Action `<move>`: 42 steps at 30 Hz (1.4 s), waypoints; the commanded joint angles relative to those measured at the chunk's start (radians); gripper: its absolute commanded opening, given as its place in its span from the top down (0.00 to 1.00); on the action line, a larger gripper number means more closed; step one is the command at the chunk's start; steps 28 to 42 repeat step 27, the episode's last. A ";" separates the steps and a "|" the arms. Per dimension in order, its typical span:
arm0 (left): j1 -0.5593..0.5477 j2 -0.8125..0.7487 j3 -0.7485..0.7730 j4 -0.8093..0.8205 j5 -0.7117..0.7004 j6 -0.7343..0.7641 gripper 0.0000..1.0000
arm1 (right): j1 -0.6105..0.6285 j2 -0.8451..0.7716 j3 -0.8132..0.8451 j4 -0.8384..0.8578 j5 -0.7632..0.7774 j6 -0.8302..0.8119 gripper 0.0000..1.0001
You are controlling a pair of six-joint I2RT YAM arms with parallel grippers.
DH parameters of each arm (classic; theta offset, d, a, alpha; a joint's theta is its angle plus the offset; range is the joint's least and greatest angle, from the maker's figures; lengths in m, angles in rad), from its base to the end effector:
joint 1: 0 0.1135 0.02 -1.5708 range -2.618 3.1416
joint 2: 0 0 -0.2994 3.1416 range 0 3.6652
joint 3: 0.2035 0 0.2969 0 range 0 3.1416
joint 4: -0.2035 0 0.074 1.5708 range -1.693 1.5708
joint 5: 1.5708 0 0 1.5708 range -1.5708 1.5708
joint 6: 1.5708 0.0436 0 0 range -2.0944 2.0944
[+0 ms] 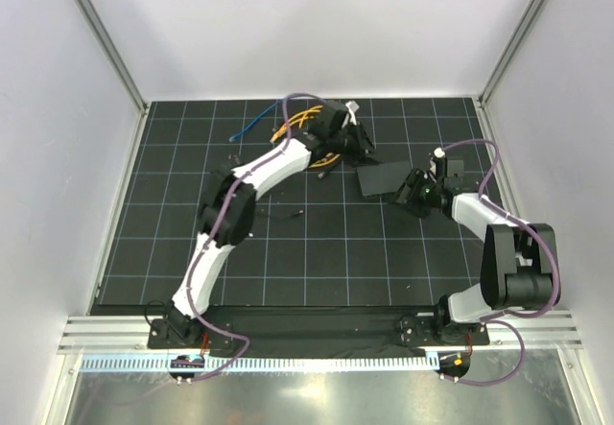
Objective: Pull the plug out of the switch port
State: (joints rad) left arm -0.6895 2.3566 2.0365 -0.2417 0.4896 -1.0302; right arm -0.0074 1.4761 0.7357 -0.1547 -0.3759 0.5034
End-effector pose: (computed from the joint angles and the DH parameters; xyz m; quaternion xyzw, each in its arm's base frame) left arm 0.4668 -0.4114 0.2307 -0.0285 0.8569 -0.4938 0.1452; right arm 0.3186 0.0136 0.1703 0.1742 0.9124 0.2508 0.2724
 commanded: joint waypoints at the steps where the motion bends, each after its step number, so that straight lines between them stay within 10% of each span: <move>1: 0.012 -0.256 -0.119 -0.137 -0.146 0.226 0.74 | 0.007 -0.088 0.019 -0.124 0.118 -0.078 0.46; 10: 0.016 -0.778 -0.741 -0.166 -0.491 0.381 0.57 | 0.268 -0.142 0.137 -0.362 0.526 -0.094 0.43; 22: 0.071 -1.377 -1.441 0.039 -0.422 0.182 0.44 | 0.303 -0.210 0.007 -0.368 0.413 -0.080 0.27; 23: 0.071 -1.396 -1.493 0.054 -0.410 0.159 0.43 | 0.319 -0.227 -0.002 -0.364 0.398 -0.074 0.10; 42: 0.073 -1.500 -1.613 0.203 -0.285 0.078 0.42 | 0.319 -0.339 -0.076 -0.269 0.212 -0.026 0.00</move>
